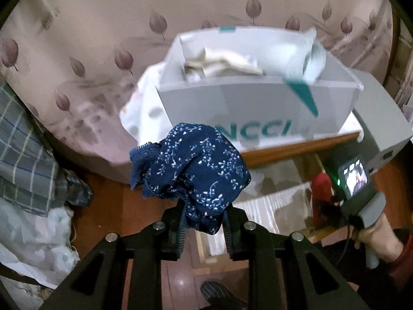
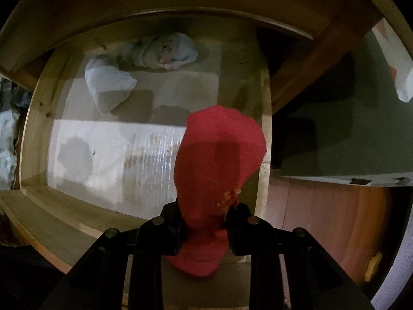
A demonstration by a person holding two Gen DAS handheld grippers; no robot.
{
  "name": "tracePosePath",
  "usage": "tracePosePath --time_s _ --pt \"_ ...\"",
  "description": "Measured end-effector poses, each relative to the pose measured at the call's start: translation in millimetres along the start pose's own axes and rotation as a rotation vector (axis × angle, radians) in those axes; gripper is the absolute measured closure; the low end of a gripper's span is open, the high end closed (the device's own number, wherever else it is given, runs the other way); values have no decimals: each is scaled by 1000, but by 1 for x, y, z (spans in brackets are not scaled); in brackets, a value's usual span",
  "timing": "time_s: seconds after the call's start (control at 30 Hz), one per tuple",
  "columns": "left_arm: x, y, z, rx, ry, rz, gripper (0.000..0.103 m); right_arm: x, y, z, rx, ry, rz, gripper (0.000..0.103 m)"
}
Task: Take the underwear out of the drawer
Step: 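Lower the dark blue cloth into the white box and open the left gripper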
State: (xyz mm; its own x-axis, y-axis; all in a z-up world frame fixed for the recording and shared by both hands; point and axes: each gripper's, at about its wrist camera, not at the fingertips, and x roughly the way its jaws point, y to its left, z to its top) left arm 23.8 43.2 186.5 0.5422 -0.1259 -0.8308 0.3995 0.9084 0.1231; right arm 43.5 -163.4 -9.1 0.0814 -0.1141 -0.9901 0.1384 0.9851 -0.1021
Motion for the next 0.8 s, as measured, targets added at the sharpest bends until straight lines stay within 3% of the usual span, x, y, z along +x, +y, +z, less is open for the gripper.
tracePosePath --time_s 0.4,0.8 --pt "-21 15 74 -29 -91 -7 79 -1 0 -2 23 -5 10 79" --pt "15 19 131 -34 -92 23 79 2 -5 -2 47 6 36 79"
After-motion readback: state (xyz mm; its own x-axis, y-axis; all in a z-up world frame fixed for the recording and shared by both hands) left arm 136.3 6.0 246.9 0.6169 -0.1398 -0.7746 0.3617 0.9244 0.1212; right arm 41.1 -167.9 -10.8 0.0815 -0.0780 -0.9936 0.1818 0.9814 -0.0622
